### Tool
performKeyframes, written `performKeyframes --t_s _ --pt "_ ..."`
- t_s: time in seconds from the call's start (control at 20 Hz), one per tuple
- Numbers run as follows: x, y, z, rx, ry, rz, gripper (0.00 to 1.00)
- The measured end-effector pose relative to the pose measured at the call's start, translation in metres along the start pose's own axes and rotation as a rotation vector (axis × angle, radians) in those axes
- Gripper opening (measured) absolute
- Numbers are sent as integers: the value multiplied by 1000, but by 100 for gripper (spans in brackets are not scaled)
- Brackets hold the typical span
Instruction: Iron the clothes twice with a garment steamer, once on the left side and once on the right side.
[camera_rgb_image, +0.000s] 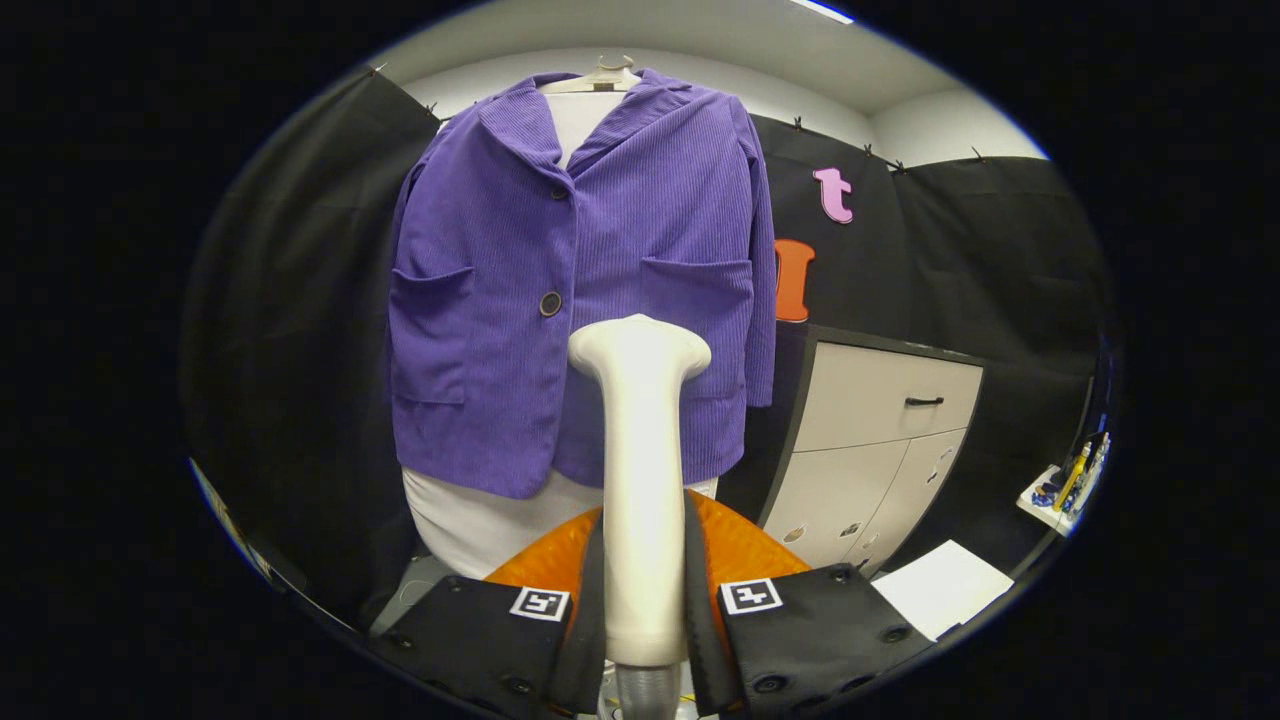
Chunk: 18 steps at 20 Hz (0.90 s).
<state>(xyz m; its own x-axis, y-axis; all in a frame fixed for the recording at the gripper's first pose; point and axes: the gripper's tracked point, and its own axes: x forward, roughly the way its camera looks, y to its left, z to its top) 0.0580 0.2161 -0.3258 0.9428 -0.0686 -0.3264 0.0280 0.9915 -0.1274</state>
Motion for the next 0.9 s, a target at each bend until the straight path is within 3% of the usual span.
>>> performKeyframes --t_s 0.5,0.9 --pt "-4 1 -18 -8 38 -3 42" --pt "-17 2 -4 18 37 -31 42"
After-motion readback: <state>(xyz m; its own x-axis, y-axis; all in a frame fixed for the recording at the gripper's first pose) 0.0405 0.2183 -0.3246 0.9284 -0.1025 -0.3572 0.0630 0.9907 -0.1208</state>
